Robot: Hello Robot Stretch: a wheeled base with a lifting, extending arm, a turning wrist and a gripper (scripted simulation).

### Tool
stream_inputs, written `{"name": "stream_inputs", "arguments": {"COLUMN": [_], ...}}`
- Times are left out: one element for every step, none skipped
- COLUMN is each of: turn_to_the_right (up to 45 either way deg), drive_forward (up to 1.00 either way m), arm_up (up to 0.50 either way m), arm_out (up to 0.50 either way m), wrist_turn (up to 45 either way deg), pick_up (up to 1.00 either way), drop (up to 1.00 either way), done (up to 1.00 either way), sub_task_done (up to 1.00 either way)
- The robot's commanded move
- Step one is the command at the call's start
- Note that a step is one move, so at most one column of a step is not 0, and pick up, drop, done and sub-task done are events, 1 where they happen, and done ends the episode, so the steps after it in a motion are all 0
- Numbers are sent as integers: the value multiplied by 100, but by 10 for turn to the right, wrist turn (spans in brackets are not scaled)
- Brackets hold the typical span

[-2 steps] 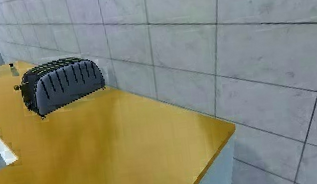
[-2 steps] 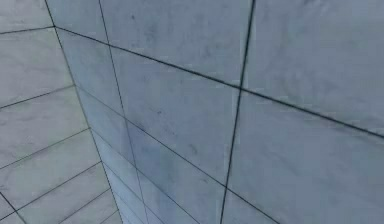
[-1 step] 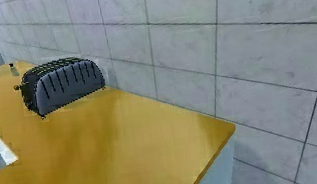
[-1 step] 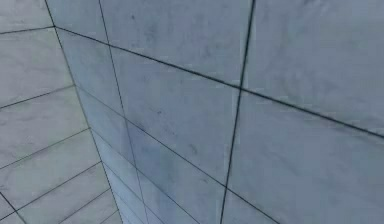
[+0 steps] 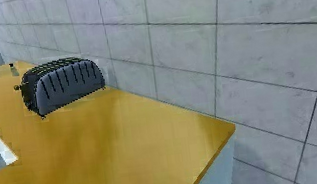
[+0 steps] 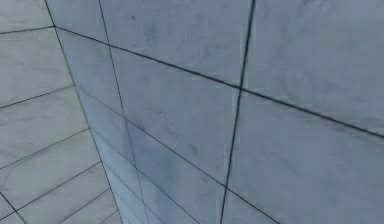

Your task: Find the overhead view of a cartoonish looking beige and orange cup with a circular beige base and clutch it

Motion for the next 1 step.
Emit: {"name": "stream_inputs", "arguments": {"turn_to_the_right": [-450], "drive_forward": [0], "arm_up": [0], "arm_out": [0], "wrist_turn": [0], "pick_up": [0], "drop": [0], "done": [0], "sub_task_done": [0]}}
